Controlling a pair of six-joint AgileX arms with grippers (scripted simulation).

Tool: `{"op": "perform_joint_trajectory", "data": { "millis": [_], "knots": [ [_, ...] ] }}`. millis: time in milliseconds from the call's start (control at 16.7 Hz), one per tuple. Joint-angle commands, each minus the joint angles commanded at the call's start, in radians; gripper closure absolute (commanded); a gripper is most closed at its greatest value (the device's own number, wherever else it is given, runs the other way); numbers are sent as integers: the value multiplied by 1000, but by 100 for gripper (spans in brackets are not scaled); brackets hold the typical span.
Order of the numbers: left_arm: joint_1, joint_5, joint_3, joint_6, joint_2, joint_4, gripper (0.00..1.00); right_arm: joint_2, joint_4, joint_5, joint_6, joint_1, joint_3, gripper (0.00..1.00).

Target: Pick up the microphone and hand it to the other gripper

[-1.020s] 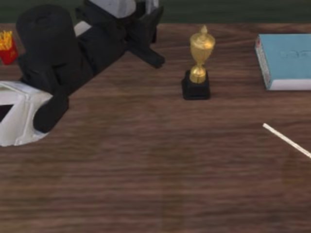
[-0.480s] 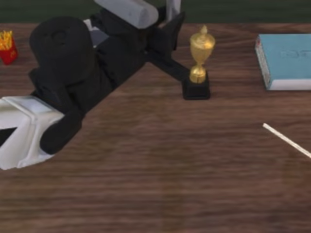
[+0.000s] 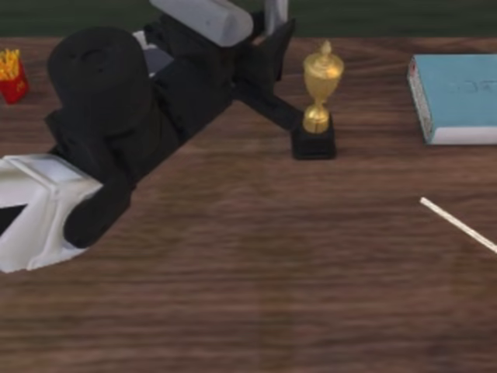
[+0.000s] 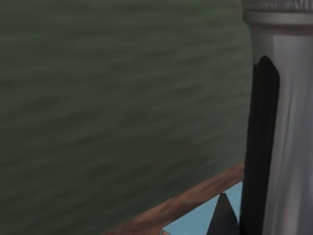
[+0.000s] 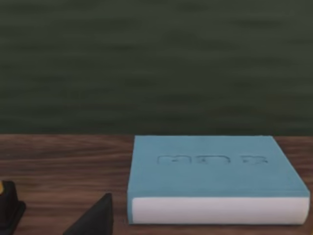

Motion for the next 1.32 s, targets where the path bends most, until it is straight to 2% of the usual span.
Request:
{"op": "perform_joint_trajectory", "data": {
  "millis": [240,960,1140,1320],
  "knots": [
    [0,0,0,0,0,0,100,152,38,-7,5,100,106,0],
    [0,0,0,0,0,0,100,1012,301,-39,23,575,694,0],
    [0,0,0,0,0,0,100,1120,326,-44,23,641,763,0],
    [0,0,0,0,0,0,100,1146,330,-45,23,656,777,0]
  ]
}}
